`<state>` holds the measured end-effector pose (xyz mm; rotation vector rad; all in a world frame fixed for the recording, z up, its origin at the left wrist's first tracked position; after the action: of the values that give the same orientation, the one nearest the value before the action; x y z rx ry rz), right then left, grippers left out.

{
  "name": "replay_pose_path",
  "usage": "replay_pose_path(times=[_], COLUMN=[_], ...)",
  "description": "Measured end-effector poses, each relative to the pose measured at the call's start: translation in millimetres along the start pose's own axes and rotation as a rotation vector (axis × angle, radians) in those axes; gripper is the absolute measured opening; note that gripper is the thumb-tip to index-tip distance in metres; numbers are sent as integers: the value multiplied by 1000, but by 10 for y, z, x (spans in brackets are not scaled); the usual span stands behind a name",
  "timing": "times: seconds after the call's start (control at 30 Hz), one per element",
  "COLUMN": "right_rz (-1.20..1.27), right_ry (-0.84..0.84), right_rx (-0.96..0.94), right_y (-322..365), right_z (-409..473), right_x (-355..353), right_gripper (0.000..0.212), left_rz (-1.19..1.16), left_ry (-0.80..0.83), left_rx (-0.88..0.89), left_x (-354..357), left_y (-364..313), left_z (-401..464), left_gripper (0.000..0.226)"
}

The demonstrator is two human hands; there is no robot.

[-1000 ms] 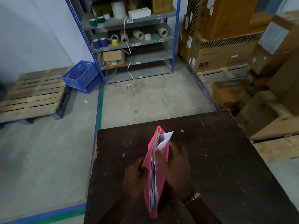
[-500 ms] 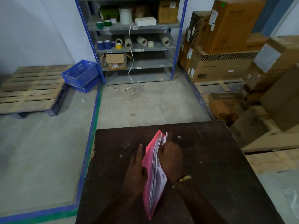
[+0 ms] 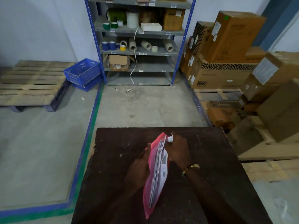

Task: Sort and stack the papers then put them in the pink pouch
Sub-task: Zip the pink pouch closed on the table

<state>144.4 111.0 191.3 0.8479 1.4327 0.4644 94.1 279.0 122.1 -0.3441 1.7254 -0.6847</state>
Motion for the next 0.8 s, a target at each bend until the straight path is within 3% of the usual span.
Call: replay_pose_path(times=[0.1, 0.17, 0.27, 0.4, 0.6, 0.8], right_rz=[-25, -62, -101, -173, -323, -376], right_ry=[119, 150, 164, 173, 130, 104], right_rx=[35, 66, 57, 28, -89, -117], right_y=[44, 76, 73, 79, 114, -127], right_z=[99, 126, 217, 262, 299, 275], right_x=[26, -2, 60, 232, 349, 691], right_gripper=[16, 30, 38, 12, 16, 32], left_rz=[-23, 5, 43, 94, 153, 152], left_ry=[18, 37, 58, 91, 79, 52], left_rx=[-51, -37, -7, 17, 35, -1], left_x=[0, -23, -69, -44, 14, 43], left_y=[47, 31, 31, 56, 105, 136], left_z=[2, 14, 33, 43, 64, 54], left_gripper=[79, 80, 81, 91, 87, 54])
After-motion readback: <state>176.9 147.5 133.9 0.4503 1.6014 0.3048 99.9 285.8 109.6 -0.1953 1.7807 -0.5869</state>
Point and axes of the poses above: each hand's wrist, its own z-axis towards the middle knuckle, its own x-axis out of the palm, y = z × x, the point moved 8 cm from there along z, towards the middle knuckle, and after that the axes turned 8 degrees about z, right-handed, at the moved point
